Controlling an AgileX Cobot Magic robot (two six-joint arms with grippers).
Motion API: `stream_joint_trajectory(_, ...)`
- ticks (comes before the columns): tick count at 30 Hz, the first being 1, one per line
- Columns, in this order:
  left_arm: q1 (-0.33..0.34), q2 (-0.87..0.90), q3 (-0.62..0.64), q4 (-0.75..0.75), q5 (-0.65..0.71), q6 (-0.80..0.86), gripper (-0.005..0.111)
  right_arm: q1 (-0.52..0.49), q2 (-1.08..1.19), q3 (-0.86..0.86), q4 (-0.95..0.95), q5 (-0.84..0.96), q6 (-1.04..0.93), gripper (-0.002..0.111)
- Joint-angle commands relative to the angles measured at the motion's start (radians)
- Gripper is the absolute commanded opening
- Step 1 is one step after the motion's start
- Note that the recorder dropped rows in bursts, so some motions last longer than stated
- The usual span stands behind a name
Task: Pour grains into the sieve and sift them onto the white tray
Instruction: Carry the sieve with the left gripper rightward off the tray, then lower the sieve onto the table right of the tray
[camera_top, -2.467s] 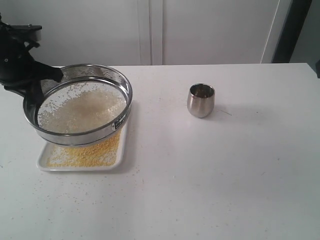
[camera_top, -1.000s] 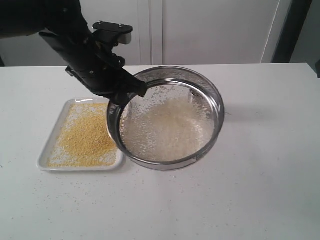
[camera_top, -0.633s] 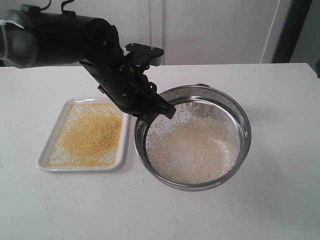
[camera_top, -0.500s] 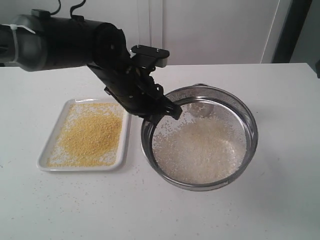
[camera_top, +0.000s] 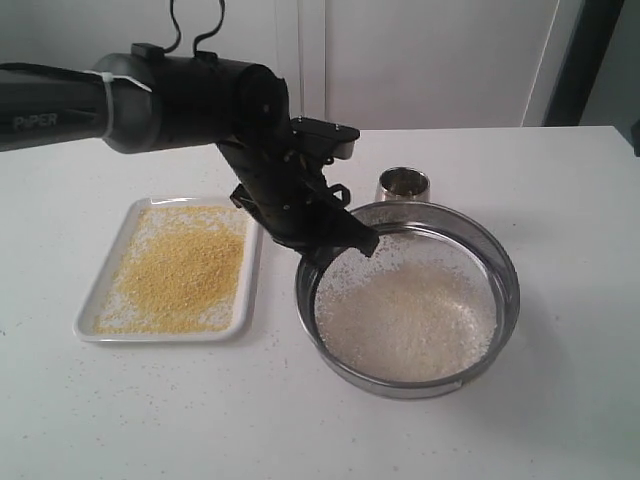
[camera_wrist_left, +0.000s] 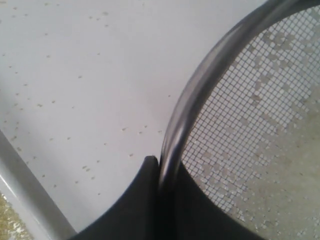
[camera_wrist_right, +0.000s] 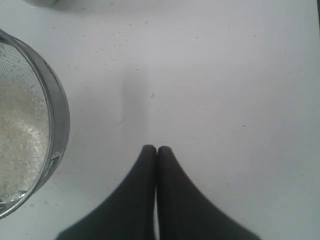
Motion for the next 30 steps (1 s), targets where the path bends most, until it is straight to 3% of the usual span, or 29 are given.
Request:
stream_joint_trajectory(1, -0.038, 0.046, -0.064, -0.025, 0.011, -0.04, 0.0, -0.005, -0.003, 0.003, 0.0, -0.009, 0.0, 0.0)
stream_joint_trajectory(6, -0.05, 0.124, -0.147, -0.012, 0.037, -0.06, 0.0, -0.005, -0.003, 0.003, 0.0, -0.009, 0.0, 0.0)
stream_joint_trajectory(16, -0.046, 0.159, -0.147, 0.16, 0.05, -0.143, 0.0, -0.005, -0.003, 0.003, 0.0, -0.009, 0.0, 0.0)
stream_joint_trajectory(30, -0.046, 0.196, -0.147, 0.173, 0.018, -0.143, 0.0, -0.005, -0.003, 0.003, 0.0, -0.007, 0.0, 0.0)
